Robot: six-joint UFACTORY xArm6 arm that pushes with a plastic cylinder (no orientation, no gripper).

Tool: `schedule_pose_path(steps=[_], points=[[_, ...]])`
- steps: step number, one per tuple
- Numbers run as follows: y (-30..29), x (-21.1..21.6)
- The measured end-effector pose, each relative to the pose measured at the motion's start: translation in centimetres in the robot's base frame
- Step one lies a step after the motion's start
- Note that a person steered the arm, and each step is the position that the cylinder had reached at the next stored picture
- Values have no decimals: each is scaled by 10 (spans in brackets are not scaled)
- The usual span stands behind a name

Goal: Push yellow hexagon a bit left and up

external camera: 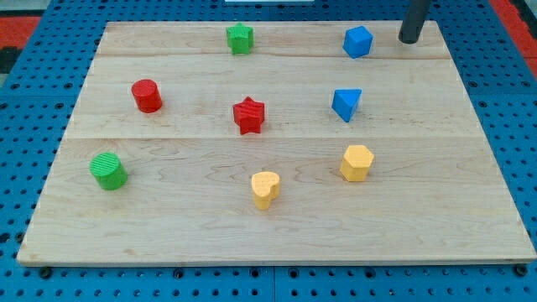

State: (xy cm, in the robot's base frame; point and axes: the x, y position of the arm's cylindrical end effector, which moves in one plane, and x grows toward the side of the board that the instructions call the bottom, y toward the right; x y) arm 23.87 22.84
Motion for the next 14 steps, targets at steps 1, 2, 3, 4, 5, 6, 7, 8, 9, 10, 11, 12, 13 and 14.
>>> schedule_pose_path(steps=[1, 2, 3, 4, 5, 6, 7, 8, 9, 10, 11, 12, 13, 14], points=[[0, 0], [-1, 0], [6, 0], [-37, 37], [-81, 64], [-80, 70], [-72, 87], [-66, 90], [-35, 110], [19, 154], [36, 191], [36, 195], [41, 222], [27, 268]])
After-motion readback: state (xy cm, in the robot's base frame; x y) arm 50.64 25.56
